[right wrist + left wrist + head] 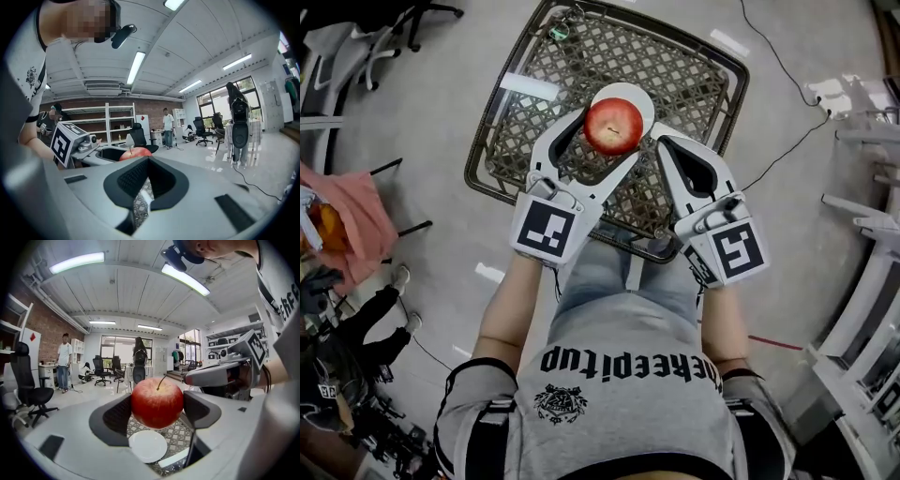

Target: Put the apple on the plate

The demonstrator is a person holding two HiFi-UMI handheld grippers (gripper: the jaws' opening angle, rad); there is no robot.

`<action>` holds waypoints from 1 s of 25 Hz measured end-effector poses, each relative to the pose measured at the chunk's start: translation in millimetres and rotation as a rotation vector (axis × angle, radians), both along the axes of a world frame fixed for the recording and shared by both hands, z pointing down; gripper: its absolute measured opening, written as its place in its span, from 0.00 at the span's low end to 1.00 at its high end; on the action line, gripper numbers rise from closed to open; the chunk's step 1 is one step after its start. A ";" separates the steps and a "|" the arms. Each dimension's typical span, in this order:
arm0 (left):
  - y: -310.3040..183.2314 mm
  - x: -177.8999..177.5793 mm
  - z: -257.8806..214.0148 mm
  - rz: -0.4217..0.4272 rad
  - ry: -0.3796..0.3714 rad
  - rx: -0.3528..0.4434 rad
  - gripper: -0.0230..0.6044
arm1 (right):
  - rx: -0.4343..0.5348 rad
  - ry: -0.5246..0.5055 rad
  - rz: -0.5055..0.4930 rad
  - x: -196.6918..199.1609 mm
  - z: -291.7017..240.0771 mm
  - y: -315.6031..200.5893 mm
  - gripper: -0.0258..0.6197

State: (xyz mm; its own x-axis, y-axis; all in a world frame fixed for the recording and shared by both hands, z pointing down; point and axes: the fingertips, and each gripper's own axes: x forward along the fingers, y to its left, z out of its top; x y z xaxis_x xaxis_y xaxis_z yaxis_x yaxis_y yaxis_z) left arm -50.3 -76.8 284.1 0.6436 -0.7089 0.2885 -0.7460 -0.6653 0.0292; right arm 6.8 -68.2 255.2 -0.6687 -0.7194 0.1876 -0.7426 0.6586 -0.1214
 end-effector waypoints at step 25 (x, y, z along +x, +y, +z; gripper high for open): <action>-47.6 0.5 106.2 0.062 -0.011 -0.044 0.64 | -0.096 0.039 0.052 -7.4 82.5 -27.5 0.06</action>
State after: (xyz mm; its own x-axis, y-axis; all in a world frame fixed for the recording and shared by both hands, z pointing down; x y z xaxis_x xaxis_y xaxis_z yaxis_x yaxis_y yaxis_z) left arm -49.8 -124.4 390.2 0.6827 -0.6540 0.3259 -0.7035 -0.7089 0.0513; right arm -0.6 -95.7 337.7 -0.6221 -0.7302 0.2825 -0.7806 0.6062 -0.1522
